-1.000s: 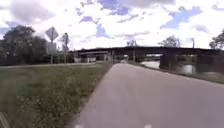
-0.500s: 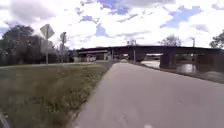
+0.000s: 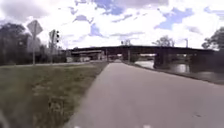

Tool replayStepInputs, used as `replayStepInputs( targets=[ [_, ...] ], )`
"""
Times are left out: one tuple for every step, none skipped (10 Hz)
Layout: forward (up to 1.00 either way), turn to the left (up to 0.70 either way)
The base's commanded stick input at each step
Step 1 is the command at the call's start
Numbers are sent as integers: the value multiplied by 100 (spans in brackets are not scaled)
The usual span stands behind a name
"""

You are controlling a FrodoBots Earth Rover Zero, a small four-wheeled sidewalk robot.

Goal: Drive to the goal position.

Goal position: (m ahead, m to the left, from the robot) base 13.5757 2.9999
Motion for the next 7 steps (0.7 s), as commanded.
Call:
replayStepInputs(
  targets=[
    [100, 0],
    [100, 0],
    [100, 0],
    [100, 0],
    [100, 0],
    [100, 0],
    [100, 0]
  ],
)
